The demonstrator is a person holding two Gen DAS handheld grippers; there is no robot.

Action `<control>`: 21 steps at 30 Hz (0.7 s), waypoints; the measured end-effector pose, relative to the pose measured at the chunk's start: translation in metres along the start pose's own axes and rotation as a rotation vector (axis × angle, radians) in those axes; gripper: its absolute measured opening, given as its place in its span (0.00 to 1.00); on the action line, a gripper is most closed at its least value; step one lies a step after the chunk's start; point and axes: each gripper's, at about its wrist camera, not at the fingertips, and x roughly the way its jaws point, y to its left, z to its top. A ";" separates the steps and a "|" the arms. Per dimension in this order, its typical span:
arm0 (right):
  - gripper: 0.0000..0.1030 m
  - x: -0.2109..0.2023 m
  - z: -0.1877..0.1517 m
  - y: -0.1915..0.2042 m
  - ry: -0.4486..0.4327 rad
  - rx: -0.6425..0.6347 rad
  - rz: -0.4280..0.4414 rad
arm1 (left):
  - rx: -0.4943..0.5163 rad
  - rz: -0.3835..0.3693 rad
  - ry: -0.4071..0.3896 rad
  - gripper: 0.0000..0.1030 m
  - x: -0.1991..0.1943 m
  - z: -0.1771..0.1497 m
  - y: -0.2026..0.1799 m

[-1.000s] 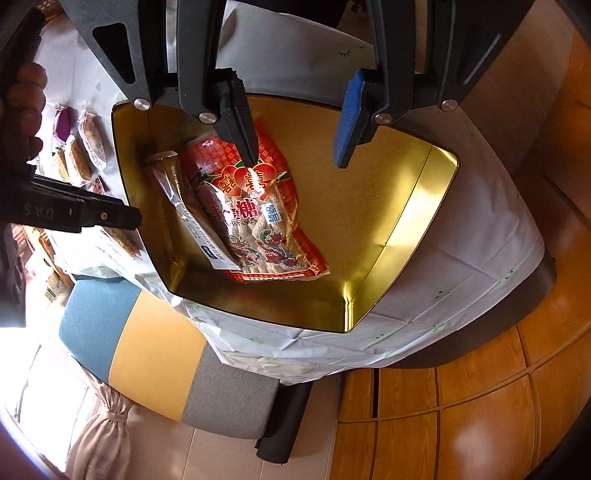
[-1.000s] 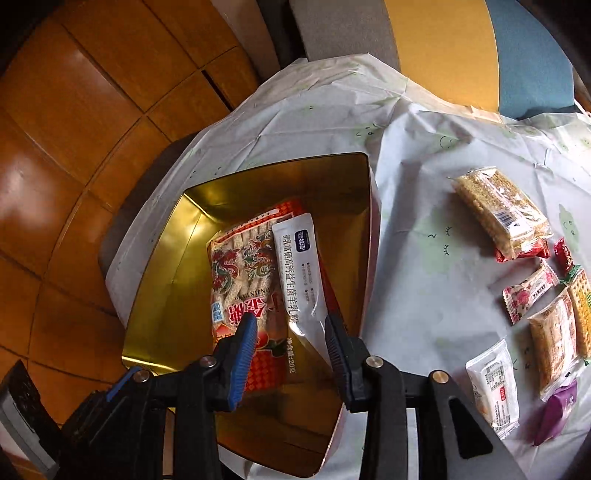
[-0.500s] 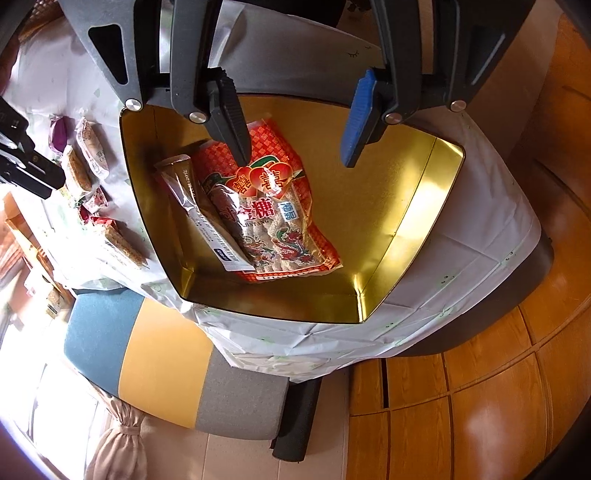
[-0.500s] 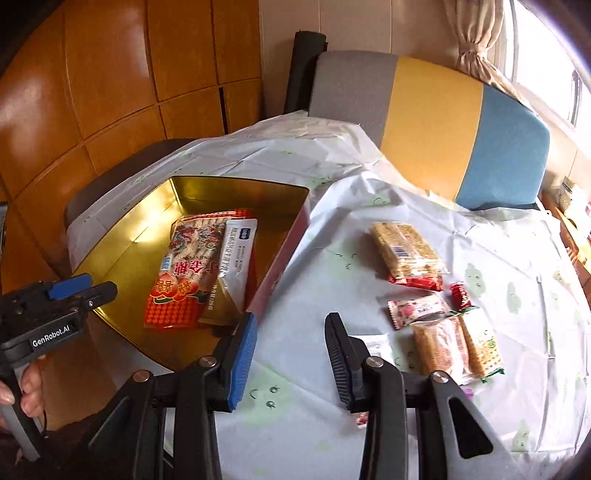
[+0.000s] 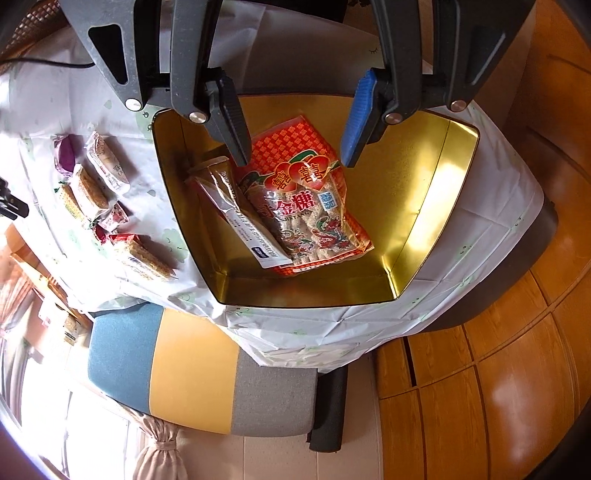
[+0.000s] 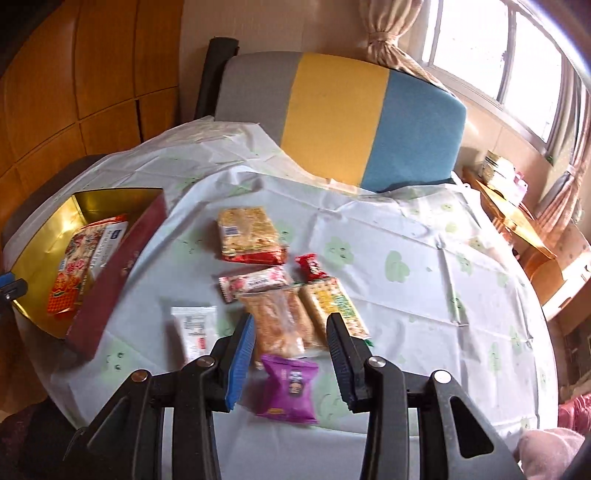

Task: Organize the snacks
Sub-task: 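Move the left gripper to the white wrapped bar and grasp it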

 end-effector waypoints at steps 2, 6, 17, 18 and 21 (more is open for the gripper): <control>0.39 0.004 -0.002 -0.024 -0.003 0.047 -0.052 | 0.017 -0.005 0.000 0.51 -0.001 0.001 -0.008; 0.39 0.013 -0.017 -0.070 0.018 0.208 -0.111 | 0.063 -0.009 0.003 0.53 0.000 0.002 -0.024; 0.40 0.013 -0.019 -0.092 0.026 0.329 -0.033 | 0.166 -0.052 0.026 0.53 0.004 0.005 -0.070; 0.40 0.013 -0.019 -0.094 0.029 0.340 -0.025 | 0.177 -0.058 0.024 0.52 0.004 0.006 -0.074; 0.40 0.013 -0.021 -0.098 0.031 0.368 -0.011 | 0.202 -0.085 0.029 0.53 0.005 0.007 -0.086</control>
